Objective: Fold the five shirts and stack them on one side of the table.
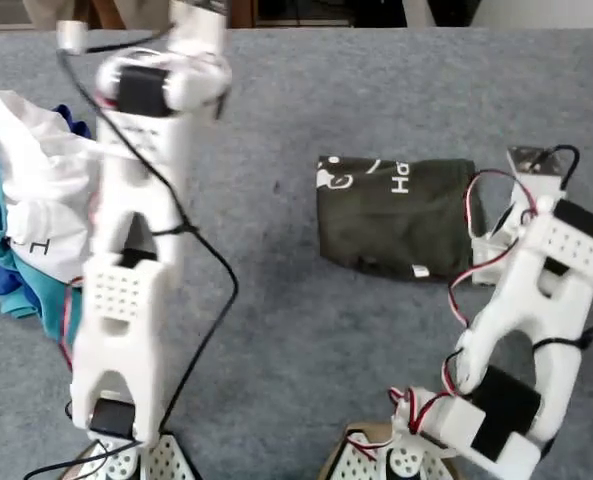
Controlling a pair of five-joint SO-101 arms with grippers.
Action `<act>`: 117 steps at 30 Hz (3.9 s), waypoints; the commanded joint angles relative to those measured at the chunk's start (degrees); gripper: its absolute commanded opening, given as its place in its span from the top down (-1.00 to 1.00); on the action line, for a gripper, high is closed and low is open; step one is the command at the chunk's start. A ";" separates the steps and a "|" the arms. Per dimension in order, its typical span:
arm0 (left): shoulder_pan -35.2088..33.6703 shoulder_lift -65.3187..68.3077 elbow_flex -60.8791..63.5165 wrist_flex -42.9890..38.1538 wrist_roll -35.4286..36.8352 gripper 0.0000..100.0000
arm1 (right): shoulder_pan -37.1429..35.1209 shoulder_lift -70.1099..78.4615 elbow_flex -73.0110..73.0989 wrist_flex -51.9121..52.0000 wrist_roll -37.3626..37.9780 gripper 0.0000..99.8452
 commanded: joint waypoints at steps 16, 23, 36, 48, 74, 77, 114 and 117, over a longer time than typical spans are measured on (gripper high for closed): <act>-7.65 -64.92 75.34 0.44 -7.03 0.96 | -8.84 14.73 -6.02 -10.37 -31.12 0.40; -11.96 -71.78 84.57 0.35 -7.21 0.96 | -10.42 19.30 -8.57 -11.34 -31.82 0.40; -15.82 -72.22 85.80 0.35 -7.21 0.96 | -13.14 23.78 -9.27 -13.01 -31.74 0.40; -16.18 -72.22 85.80 0.35 -7.21 0.96 | -13.23 23.87 -9.01 -16.62 -30.15 0.84; -16.26 -72.22 85.71 0.35 -7.03 0.96 | -1.01 27.03 -40.75 -20.92 -14.86 1.00; -16.26 -72.22 85.71 0.35 -7.03 0.96 | 0.48 32.57 -43.56 -22.86 -12.84 1.00; -16.26 -72.22 86.24 0.35 -6.86 0.96 | -42.33 20.53 -51.30 4.84 -7.82 1.00; -16.18 -72.22 86.24 0.35 -6.86 0.96 | -38.11 20.70 -49.71 5.71 -7.82 1.00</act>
